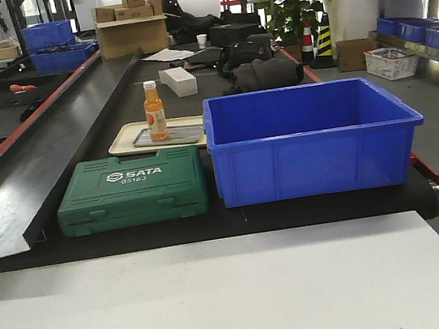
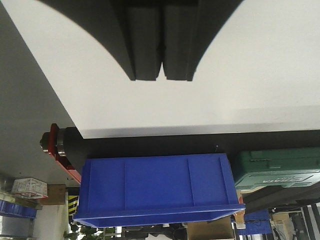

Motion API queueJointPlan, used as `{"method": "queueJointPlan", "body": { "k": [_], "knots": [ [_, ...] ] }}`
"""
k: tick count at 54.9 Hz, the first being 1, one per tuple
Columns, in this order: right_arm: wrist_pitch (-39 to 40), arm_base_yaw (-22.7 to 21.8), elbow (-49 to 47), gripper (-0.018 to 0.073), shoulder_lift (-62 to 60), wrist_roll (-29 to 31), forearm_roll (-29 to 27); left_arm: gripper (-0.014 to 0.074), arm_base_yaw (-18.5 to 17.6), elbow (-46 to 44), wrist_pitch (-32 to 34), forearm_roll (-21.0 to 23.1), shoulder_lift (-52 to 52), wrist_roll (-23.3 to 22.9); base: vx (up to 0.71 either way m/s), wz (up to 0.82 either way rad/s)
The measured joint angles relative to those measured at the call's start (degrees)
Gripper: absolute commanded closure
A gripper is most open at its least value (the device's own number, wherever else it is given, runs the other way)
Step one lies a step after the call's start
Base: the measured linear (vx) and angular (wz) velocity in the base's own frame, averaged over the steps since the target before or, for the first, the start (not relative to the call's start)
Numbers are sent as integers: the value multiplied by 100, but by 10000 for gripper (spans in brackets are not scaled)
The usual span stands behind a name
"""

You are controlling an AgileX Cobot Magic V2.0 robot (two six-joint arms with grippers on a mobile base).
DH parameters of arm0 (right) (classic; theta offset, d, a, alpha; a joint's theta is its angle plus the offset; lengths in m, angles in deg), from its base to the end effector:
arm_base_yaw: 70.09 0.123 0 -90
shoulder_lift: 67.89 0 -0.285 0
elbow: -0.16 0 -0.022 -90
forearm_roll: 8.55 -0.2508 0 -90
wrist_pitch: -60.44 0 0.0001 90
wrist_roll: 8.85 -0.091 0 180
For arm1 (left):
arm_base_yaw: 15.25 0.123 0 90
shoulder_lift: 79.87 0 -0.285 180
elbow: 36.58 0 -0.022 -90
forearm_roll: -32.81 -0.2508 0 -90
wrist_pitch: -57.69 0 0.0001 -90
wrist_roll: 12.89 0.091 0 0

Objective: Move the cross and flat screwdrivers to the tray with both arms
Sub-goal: 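Lower both open grippers toward the screwdrivers on the white table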

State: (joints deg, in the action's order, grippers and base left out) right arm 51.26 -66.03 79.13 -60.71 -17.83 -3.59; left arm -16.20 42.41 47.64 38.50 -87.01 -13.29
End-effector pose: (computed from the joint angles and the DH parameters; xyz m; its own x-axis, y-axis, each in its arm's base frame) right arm 0.0565 0.0027 0.1889 -0.0959 0.0646 -0.9933 -0.0504 0.9963 0.0696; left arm 0.0564 -0.0025 0.1875 -0.1097 -0.1028 -0.9886 0.0224 0.9941 -0.1058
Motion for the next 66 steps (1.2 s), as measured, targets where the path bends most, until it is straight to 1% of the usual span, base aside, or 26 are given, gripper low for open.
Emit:
{"method": "queueJointPlan", "body": {
  "k": [33, 50, 53, 58, 66],
  "knots": [
    [0, 0, 0, 567, 0, 0, 0, 602, 0, 0, 5, 0, 0, 0, 0, 0],
    [1, 0, 0, 567, 0, 0, 0, 602, 0, 0, 140, 0, 0, 0, 0, 0],
    [50, 0, 0, 567, 0, 0, 0, 602, 0, 0, 242, 0, 0, 0, 0, 0],
    [243, 0, 0, 567, 0, 5, 0, 602, 0, 0, 632, 0, 0, 0, 0, 0],
    [1135, 0, 0, 567, 0, 16, 0, 601, 0, -81, 1338, 0, 0, 0, 0, 0]
  ]
}}
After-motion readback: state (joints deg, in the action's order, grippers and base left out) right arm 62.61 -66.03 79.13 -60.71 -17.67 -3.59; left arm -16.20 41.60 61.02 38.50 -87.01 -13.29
